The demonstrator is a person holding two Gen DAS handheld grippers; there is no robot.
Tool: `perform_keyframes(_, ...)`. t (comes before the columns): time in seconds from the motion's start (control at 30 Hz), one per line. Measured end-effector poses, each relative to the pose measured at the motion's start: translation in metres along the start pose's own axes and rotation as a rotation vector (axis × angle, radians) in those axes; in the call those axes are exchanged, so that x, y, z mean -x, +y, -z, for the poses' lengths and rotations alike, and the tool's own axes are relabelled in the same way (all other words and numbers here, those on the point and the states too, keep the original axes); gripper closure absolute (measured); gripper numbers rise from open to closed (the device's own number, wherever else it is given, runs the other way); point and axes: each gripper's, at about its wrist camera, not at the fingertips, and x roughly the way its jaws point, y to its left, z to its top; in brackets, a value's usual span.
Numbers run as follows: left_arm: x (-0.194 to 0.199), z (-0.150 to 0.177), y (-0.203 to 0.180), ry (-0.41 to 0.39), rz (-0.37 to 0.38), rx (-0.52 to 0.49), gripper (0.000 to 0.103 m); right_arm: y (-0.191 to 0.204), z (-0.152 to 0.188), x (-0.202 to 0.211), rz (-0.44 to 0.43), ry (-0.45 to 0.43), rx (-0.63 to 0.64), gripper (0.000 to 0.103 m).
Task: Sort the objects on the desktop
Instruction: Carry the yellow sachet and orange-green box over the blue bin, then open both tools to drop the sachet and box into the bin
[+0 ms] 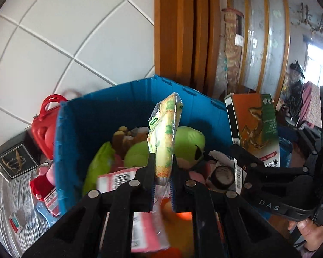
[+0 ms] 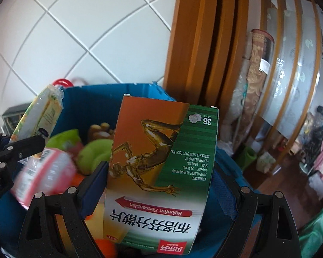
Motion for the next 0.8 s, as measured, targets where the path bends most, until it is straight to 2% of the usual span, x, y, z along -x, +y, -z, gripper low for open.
perform_keyframes(0.27,-0.025,-0.005,-0.017,0.066,0.037,-0.006,0.092,-0.020,0.005,-0.027,0.035,0.032,0.044,0.012)
perform_keyframes(0.47,-0.031,-0.004,-0.024,0.094,-0.002,-0.015,0.088,-0.025,0.011,-0.040,0.025,0.058,0.057,0.011)
perform_keyframes(0.53,-0.033,-0.004,-0.024,0.099,-0.015,-0.009,0.082,-0.025,0.012,-0.041,0.021,0.063,0.058,0.011)
perform_keyframes(0.63,-0.031,-0.004,-0.023,0.090,-0.025,0.000,0.061,-0.026,0.012,-0.039,0.013,0.058,0.054,0.011)
perform_keyframes(0.7,-0.027,-0.004,-0.022,0.065,-0.032,0.002,0.044,-0.026,0.012,-0.037,0.019,0.048,0.053,0.006)
perform_keyframes(0.8,-0.018,-0.004,-0.024,0.024,-0.050,-0.011,0.041,-0.028,0.013,-0.034,0.013,0.043,0.045,0.000)
